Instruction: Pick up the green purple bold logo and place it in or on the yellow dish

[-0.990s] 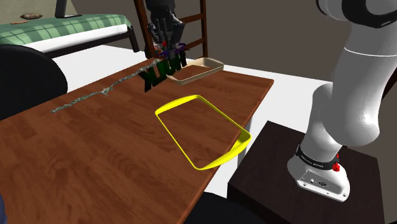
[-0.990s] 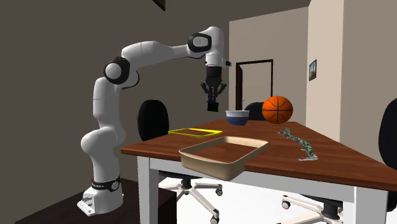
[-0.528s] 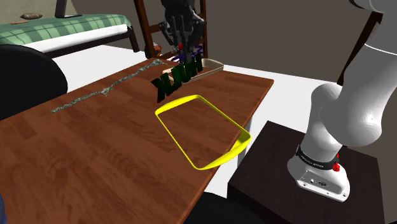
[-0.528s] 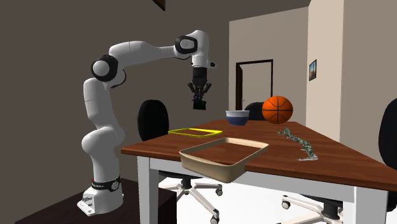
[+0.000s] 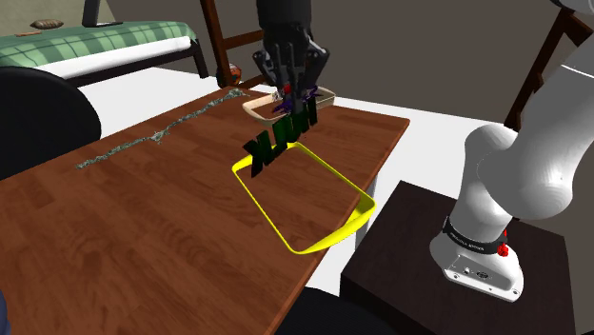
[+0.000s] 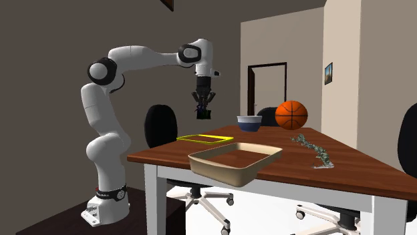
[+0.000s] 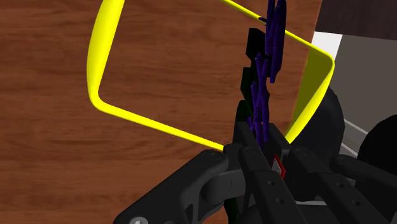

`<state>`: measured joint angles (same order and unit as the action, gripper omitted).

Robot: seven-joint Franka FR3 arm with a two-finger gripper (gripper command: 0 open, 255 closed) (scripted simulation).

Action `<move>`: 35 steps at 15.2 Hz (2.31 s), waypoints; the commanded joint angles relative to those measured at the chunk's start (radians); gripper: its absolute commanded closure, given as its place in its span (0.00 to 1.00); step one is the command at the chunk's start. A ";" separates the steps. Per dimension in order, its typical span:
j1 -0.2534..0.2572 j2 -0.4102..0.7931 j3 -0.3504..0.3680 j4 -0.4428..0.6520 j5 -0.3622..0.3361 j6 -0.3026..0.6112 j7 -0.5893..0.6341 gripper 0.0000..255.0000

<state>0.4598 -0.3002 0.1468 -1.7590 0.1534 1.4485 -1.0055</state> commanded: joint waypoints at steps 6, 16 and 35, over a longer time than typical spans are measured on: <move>0.001 -0.031 0.002 -0.125 0.004 0.094 -0.012 1.00; 0.002 -0.045 0.004 -0.197 0.007 0.152 -0.020 1.00; -0.003 -0.007 -0.006 -0.033 -0.001 0.025 -0.013 0.00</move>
<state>0.4565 -0.3077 0.1406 -1.7927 0.1521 1.4737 -1.0188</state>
